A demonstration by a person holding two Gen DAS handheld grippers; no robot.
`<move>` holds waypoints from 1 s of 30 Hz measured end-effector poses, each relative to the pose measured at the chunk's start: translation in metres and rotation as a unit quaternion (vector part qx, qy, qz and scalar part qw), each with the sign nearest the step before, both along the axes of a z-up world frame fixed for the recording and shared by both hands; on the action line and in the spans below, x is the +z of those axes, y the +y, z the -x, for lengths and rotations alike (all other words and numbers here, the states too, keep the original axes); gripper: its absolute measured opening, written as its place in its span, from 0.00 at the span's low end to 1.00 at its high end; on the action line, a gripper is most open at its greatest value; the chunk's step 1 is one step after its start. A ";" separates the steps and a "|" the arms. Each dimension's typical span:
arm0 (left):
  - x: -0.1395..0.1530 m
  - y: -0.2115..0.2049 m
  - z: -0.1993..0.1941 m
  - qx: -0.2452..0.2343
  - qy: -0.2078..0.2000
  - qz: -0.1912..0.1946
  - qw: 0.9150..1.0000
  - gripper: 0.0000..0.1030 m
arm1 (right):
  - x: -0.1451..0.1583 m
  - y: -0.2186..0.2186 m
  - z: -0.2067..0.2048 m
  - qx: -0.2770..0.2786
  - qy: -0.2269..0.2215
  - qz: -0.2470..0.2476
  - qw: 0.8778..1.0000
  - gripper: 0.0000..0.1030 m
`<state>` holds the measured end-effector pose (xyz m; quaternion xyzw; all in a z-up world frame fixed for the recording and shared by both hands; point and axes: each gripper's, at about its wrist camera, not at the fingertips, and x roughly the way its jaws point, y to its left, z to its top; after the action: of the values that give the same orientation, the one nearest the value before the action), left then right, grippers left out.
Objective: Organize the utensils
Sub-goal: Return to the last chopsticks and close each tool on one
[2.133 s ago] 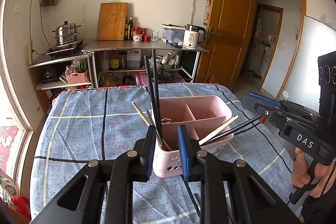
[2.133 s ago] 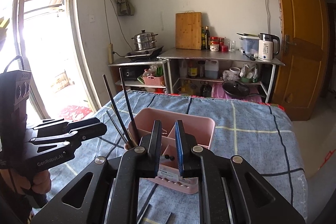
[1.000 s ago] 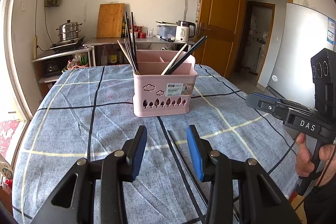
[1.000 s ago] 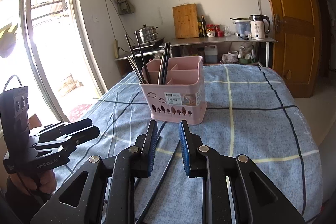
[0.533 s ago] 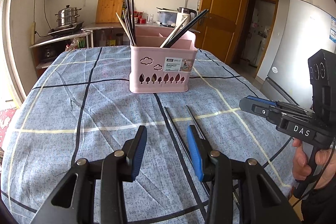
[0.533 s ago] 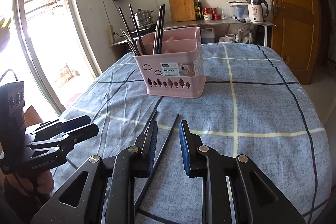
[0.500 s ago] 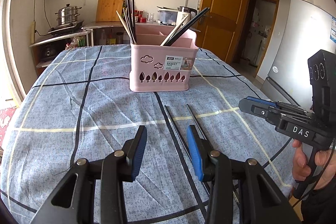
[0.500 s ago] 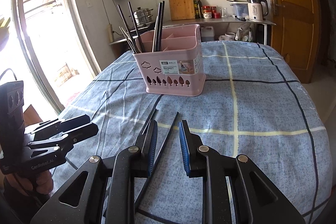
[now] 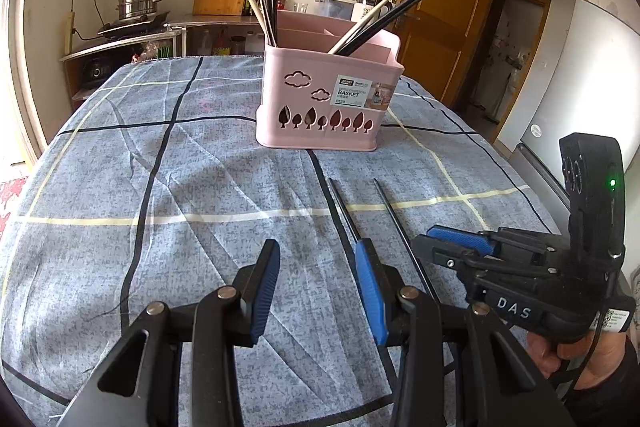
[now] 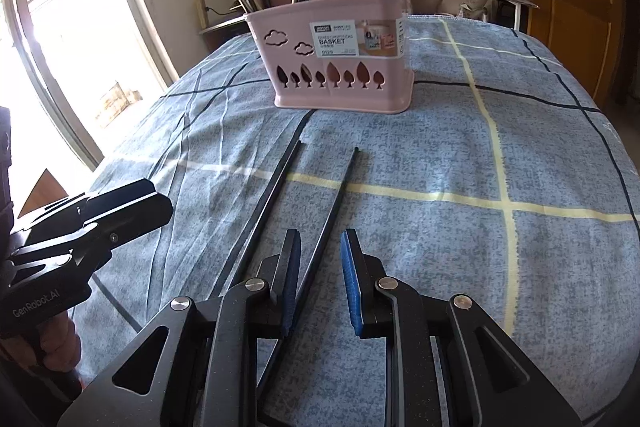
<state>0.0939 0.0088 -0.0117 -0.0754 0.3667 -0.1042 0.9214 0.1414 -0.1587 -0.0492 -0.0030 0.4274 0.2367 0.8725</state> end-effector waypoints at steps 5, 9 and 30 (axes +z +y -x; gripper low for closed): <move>-0.003 -0.005 -0.009 -0.007 0.013 0.012 1.000 0.40 | -0.008 0.007 -0.002 0.006 0.008 0.018 1.000 0.10; -0.006 -0.013 -0.019 -0.015 0.025 0.019 0.999 0.40 | -0.007 0.002 0.000 0.011 0.005 0.028 1.000 0.09; -0.030 -0.054 -0.029 -0.060 0.062 -0.057 0.995 0.09 | -0.005 -0.057 0.006 -0.012 0.017 0.020 1.000 0.09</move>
<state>0.1233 -0.0454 -0.0416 -0.0066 0.4324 -0.1336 0.8917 0.1356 -0.2153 -0.0541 -0.0117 0.4465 0.2177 0.8678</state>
